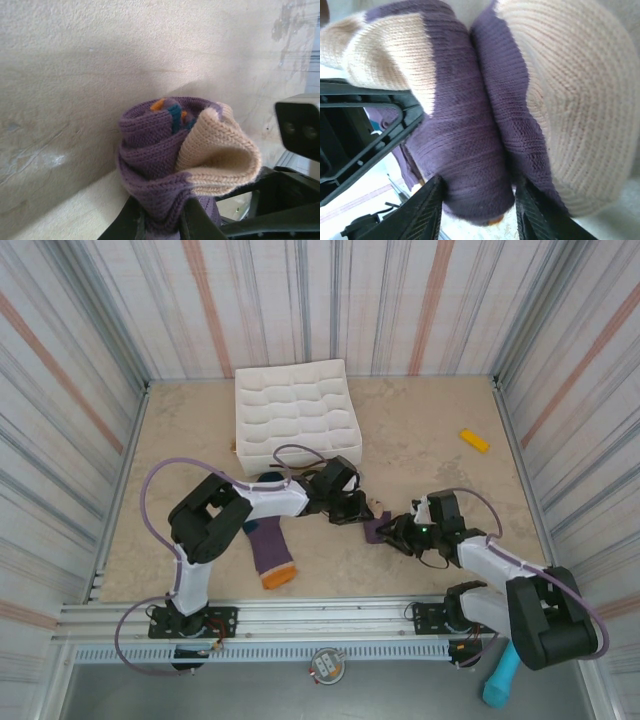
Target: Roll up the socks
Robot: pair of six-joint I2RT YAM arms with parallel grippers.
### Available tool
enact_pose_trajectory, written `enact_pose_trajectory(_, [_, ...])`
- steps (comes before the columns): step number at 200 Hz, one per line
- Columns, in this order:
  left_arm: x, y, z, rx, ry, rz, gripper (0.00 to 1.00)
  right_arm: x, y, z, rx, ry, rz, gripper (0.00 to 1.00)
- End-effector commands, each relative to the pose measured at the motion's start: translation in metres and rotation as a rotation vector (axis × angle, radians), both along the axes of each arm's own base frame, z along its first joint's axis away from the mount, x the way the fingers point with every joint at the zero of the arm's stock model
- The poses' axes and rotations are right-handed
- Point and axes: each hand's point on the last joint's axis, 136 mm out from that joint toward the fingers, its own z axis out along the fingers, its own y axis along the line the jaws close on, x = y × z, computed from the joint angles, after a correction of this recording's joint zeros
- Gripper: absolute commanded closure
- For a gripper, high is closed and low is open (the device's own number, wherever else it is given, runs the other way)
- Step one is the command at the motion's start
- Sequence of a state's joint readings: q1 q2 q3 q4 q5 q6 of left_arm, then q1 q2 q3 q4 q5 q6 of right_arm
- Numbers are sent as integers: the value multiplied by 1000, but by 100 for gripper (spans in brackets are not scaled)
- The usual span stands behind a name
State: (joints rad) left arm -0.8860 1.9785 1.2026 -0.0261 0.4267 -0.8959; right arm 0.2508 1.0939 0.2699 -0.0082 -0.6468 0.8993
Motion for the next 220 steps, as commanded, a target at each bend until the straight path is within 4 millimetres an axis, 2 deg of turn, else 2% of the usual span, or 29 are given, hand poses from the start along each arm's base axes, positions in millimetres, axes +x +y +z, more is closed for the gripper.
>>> enact_pose_trajectory(1, [-8, 20, -9, 139, -2, -30, 100, -5, -3, 9, -88, -31, 66, 51])
enact_pose_trajectory(23, [-9, 31, -4, 191, -9, -20, 100, -4, -3, 20, -191, -99, 111, 45])
enact_pose_trajectory(40, [-12, 39, -3, 219, 3, 2, 100, -3, -3, 20, -280, -136, 133, 39])
enact_pose_trajectory(42, [-12, 40, -3, 223, 6, 5, 100, -2, -2, 26, -291, -168, 132, 38])
enact_pose_trajectory(75, [-19, 54, -7, 265, 66, 58, 100, -1, 5, 34, -506, -299, 181, 35])
enact_pose_trajectory(102, [-22, 60, -11, 289, 95, 82, 100, -3, 18, 41, -597, -402, 213, 33])
enact_pose_trajectory(106, [-22, 61, -11, 290, 98, 85, 100, -4, 20, 35, -619, -397, 227, 33])
enact_pose_trajectory(149, [-24, 61, -13, 284, 128, 97, 100, -3, 39, 25, -712, -460, 254, 31])
enact_pose_trajectory(188, [-25, 62, -16, 287, 142, 103, 100, 5, 57, 24, -757, -499, 264, 32])
enact_pose_trajectory(220, [-25, 62, -18, 282, 153, 109, 100, 8, 62, 18, -785, -490, 260, 35])
